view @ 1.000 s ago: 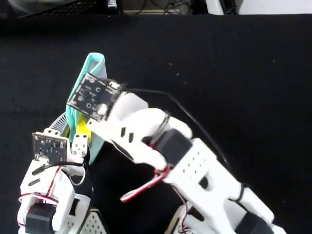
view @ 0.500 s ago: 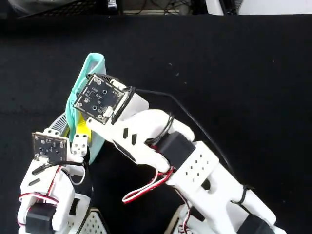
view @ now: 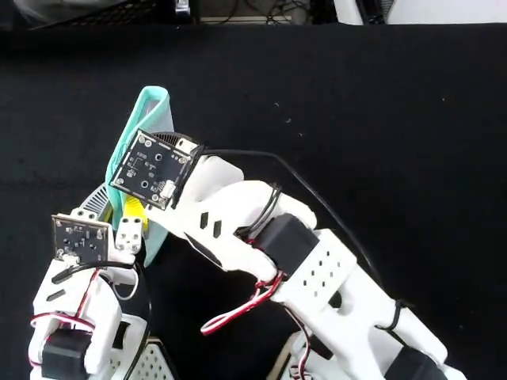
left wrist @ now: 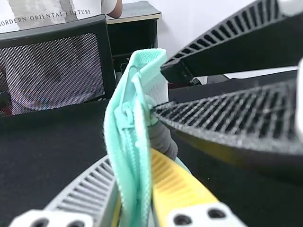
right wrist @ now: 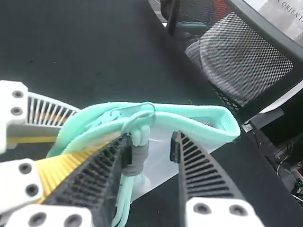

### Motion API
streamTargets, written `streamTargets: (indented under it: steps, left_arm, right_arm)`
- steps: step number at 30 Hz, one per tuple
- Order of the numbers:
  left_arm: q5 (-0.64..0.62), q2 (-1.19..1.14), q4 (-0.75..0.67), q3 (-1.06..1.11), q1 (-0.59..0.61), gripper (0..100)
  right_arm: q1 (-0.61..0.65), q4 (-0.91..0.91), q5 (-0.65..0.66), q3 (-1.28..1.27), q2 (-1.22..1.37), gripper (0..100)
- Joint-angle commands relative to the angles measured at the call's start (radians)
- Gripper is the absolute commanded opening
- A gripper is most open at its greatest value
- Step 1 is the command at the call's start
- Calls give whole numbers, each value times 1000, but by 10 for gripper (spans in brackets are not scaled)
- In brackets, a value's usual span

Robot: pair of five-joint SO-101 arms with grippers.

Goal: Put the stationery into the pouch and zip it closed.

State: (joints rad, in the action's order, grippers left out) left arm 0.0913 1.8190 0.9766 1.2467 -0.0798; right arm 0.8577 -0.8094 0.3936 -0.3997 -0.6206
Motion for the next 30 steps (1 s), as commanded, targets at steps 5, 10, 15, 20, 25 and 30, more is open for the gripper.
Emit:
streamTargets:
  steps: [5,10,15,20,25,30]
  left_arm:
    - [8,-2,29,48,-5,30]
    - [8,-2,29,48,-4,30]
    - [8,-2,29,48,-2,30]
    - [8,-2,29,48,1,30]
    - [8,-2,28,48,1,30]
    - [8,-2,29,48,-7,30]
  right_arm:
    - [35,-8,6,48,-4,151]
    - [40,-35,8,54,-4,151]
    - [40,-29,8,54,-2,151]
    - [37,17,6,48,-2,151]
    - [34,29,6,48,-4,149]
    - [5,68,8,41,1,107]
